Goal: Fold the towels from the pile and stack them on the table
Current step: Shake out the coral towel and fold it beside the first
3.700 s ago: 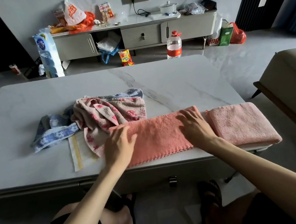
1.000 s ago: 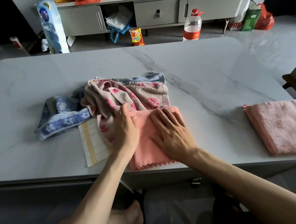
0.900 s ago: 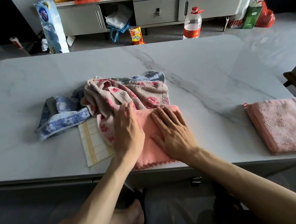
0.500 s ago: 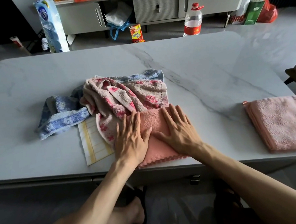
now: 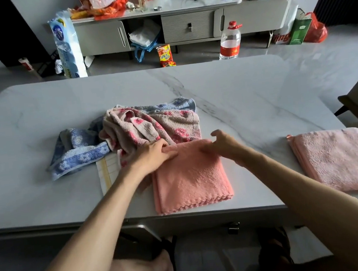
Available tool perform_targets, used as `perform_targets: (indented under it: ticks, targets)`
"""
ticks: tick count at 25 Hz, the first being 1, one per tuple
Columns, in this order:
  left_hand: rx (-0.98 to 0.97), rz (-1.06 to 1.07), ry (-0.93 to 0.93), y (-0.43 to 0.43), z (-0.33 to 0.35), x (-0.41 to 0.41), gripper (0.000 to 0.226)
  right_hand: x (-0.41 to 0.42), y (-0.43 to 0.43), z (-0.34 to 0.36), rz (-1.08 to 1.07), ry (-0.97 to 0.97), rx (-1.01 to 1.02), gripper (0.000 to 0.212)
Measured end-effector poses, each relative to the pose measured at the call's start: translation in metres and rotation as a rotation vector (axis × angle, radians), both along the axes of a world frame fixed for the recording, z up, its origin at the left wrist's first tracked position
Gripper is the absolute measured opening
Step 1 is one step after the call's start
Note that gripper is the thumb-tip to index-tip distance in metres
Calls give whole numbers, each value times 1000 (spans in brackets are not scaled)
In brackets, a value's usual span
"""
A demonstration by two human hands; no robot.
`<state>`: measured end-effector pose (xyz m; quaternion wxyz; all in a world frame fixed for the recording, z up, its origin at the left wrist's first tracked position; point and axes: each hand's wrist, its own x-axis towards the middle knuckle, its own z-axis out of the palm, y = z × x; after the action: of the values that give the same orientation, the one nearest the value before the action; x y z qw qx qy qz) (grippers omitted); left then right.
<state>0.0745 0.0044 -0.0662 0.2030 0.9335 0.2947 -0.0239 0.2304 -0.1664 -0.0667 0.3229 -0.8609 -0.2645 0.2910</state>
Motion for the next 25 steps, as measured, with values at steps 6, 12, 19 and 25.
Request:
perform_targets:
  ticks: [6,12,19,25]
  targets:
    - [-328,-182,108,13,28,-1,46,0,-22,26,45,333,99,42]
    - [-206,-239,-291,-33,112,8,36,7,-74,117,206,208,379,25]
    - [381,-478,-512,-99,87,36,44,36,-146,85,275,-628,355,37]
    - [-194,-81,-282,-114,3,31,41,26,-181,1,137,-290,97,27]
